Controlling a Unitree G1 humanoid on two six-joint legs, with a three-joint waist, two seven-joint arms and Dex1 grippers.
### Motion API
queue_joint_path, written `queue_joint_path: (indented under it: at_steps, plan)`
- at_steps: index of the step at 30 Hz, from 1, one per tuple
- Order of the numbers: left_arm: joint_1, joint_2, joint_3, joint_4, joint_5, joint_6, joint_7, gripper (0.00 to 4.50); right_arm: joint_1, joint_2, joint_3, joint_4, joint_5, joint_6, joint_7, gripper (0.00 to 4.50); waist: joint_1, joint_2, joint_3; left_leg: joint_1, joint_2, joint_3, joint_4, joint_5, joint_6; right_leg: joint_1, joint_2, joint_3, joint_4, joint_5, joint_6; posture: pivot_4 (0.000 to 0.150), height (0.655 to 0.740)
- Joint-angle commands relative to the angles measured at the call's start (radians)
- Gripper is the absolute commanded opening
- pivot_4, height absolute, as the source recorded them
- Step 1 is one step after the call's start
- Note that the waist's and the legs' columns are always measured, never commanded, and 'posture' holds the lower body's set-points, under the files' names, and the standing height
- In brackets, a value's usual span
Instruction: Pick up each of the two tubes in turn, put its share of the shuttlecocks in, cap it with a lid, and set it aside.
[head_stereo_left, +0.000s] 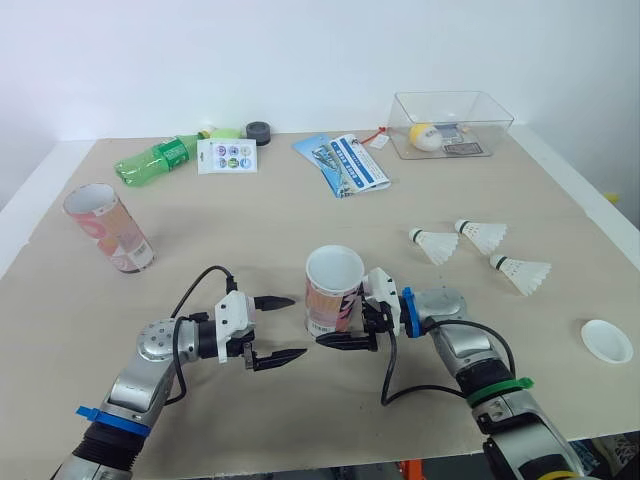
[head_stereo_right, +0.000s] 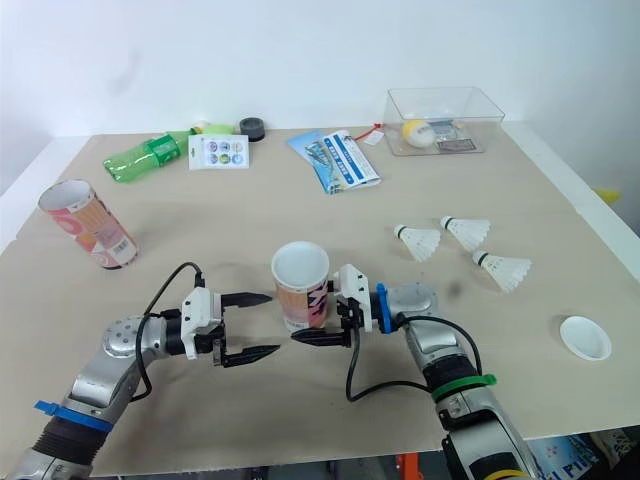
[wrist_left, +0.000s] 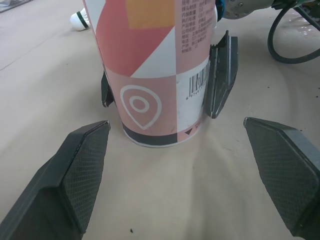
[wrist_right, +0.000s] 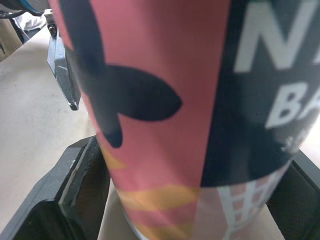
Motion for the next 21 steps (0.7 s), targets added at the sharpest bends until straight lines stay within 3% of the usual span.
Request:
queue_joint_path:
  at_steps: [1,5,9,21]
  plan:
    - [-0.023,-0.005,-0.001,-0.012,-0.016,-0.023,-0.016,4.45,-0.023,0.018,0.0,0.0,-0.001,-0.02,0.004,4.5,0.0,0.0,0.0,0.0,0.0,0.0,0.0,0.0,0.0,0.0,0.0,0.0,0.0,0.0,0.0,0.15,0.74]
    - [-0.032,-0.008,-0.004,0.002,-0.009,-0.027,-0.022,4.45,-0.028,0.023,-0.005,0.006,-0.001,-0.019,0.004,4.5,0.0,0.0,0.0,0.0,0.0,0.0,0.0,0.0,-0.001,0.0,0.0,0.0,0.0,0.0,0.0,0.15,0.74]
    - [-0.04,-0.011,-0.01,0.018,-0.001,-0.035,-0.027,4.5,-0.016,0.012,-0.014,-0.02,0.009,0.0,0.008,3.4,0.0,0.0,0.0,0.0,0.0,0.0,0.0,0.0,-0.001,0.0,0.0,0.0,0.001,0.0,0.0,0.15,0.74]
    - [-0.109,-0.03,-0.027,0.067,0.004,-0.047,-0.045,4.5,0.049,-0.021,-0.061,-0.162,0.052,0.054,-0.056,3.4,0.0,0.0,0.0,0.0,0.0,0.0,0.0,0.001,-0.002,0.0,0.001,-0.001,0.001,0.0,0.0,0.15,0.74]
